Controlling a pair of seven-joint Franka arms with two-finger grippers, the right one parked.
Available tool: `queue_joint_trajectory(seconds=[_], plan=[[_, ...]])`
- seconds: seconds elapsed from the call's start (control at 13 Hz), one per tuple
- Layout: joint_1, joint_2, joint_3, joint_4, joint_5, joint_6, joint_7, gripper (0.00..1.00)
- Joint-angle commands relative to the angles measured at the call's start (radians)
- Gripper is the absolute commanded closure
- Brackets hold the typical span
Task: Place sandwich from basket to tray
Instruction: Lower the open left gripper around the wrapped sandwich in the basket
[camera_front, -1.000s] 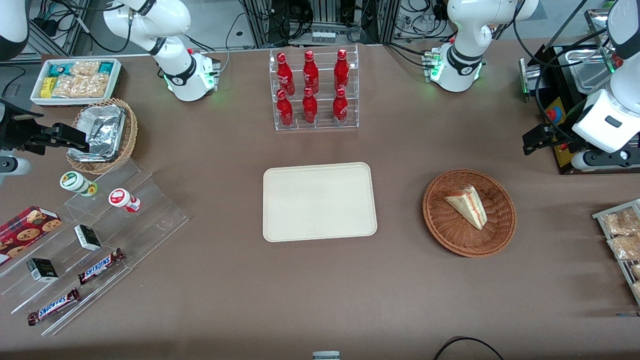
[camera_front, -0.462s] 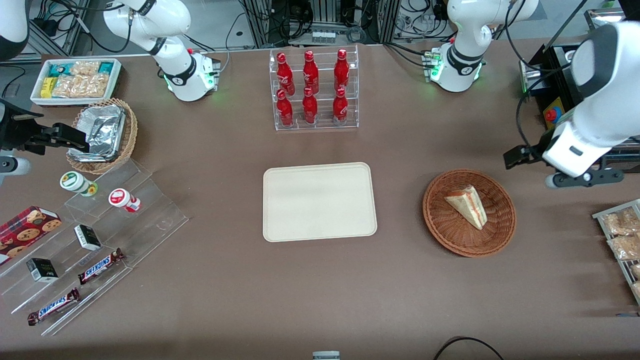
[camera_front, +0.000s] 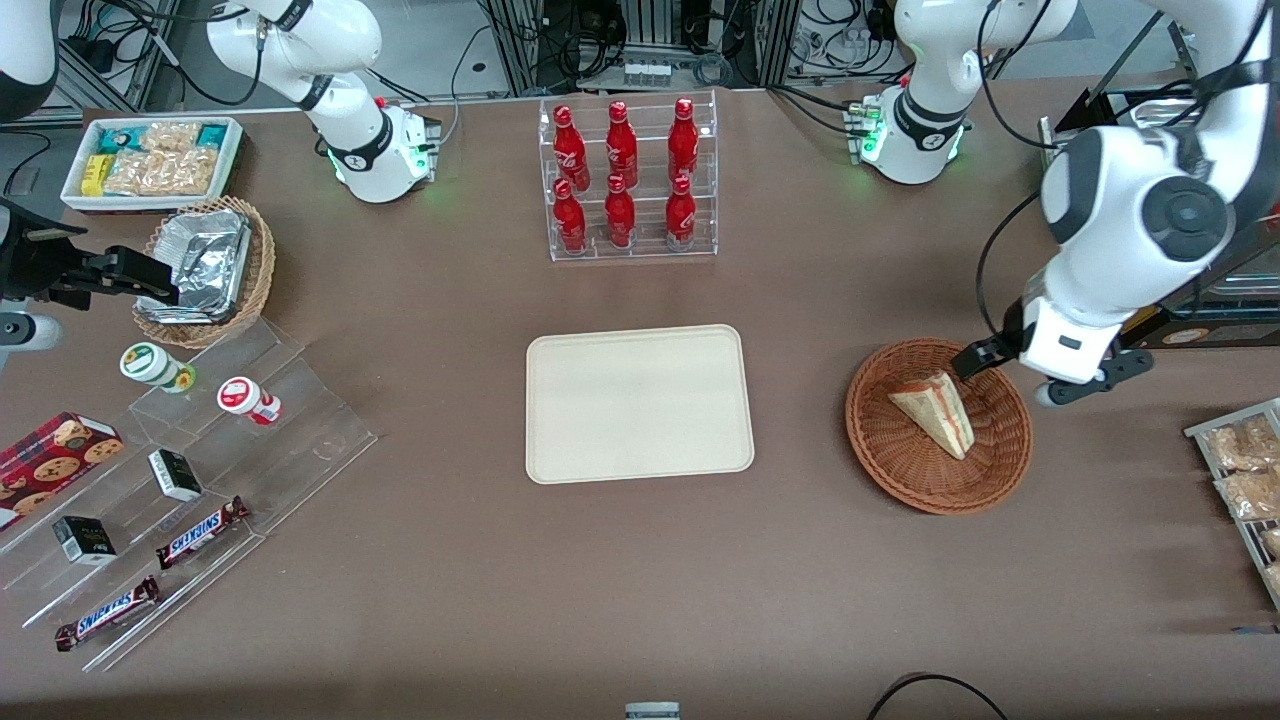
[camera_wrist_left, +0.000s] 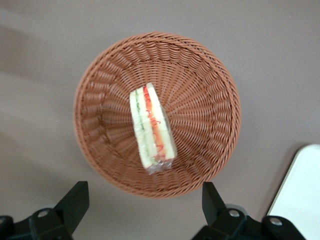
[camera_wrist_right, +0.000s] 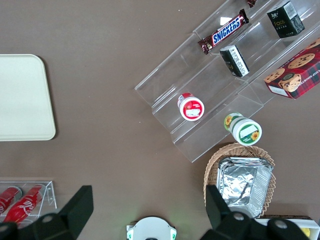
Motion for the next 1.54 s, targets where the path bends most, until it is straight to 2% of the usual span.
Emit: queue_joint_trajectory(seconds=[0.0,0.15,0.77,1.46], plan=[[-0.005,-0.033,-0.006,-0.105,0.026,0.115,-0.115,0.00],[-0.005,-0.015,-0.009,-0.125,0.050,0.147,-0.126,0.00],[0.001,0.045,-0.007,-0.290,0.050,0.440,-0.180,0.00],[0.004,0.142,0.001,-0.292,0.055,0.531,-0.179,0.00]])
